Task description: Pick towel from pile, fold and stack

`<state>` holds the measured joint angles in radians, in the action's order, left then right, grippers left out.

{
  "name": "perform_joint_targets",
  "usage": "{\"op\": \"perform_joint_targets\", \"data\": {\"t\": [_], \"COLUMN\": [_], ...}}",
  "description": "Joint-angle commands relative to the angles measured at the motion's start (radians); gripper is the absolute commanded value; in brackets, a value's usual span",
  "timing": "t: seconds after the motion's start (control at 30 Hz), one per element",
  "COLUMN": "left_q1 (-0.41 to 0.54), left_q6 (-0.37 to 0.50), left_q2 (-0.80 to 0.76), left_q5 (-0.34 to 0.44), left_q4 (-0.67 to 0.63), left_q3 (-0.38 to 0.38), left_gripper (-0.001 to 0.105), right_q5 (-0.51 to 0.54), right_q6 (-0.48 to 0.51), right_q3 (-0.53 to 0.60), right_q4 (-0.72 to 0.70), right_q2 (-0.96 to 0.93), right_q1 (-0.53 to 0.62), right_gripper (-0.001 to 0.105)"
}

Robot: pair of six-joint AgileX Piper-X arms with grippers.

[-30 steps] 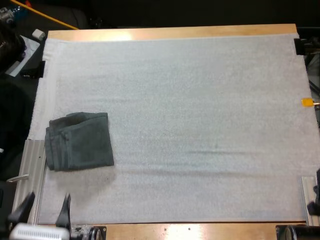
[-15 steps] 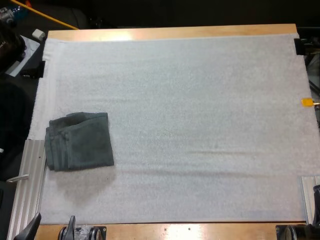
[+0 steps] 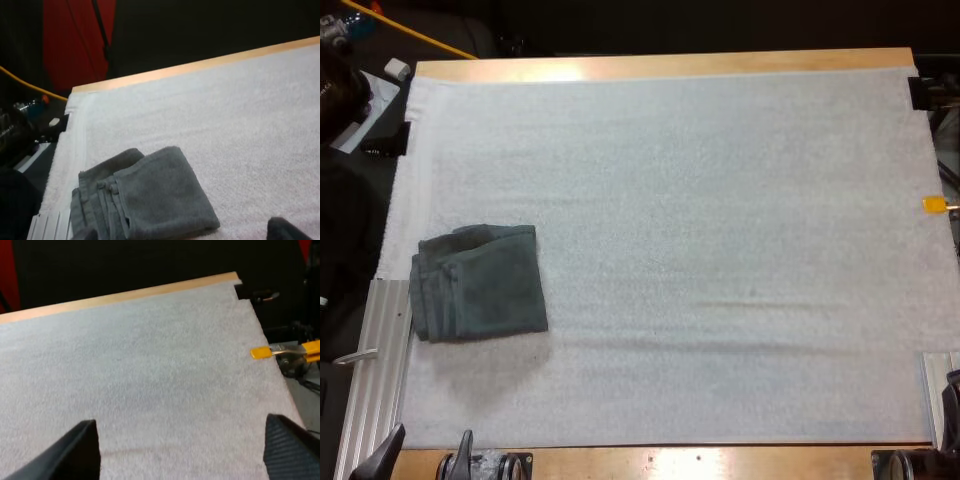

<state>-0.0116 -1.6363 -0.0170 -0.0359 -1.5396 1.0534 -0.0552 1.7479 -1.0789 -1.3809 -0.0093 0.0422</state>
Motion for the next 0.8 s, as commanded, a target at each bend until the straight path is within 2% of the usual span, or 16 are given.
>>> {"op": "perform_joint_targets", "data": {"t": [0.0,0.13,0.37,0.43,0.6,0.77], "left_q1": [0.002,0.002,0.000,0.000,-0.004,-0.004], "left_q6": [0.015,0.025,0.020,0.020,0.015,0.016], "left_q2": [-0.128,-0.128,-0.130,-0.134,-0.134,-0.127], "left_q5": [-0.006,-0.004,-0.006,-0.004,-0.007,-0.007], "left_q4": [0.009,0.074,0.272,0.264,0.433,0.504], "left_q3": [-0.020,-0.071,-0.200,-0.188,-0.296,-0.393], "left_gripper": [0.063,0.063,0.063,0.063,0.063,0.063], "right_q5": [-0.001,0.000,0.003,0.001,0.001,-0.001], "right_q6": [0.004,0.006,0.002,0.008,0.007,0.008], "right_q3": [0.013,0.057,0.184,0.169,0.272,0.367], "right_q4": [0.021,0.087,0.261,0.250,0.357,0.396], "right_q2": [-0.029,-0.029,-0.033,-0.039,-0.039,-0.038], "right_q1": [0.001,0.000,0.004,0.004,0.002,0.004], "right_gripper": [0.066,0.066,0.066,0.065,0.066,0.066]}}
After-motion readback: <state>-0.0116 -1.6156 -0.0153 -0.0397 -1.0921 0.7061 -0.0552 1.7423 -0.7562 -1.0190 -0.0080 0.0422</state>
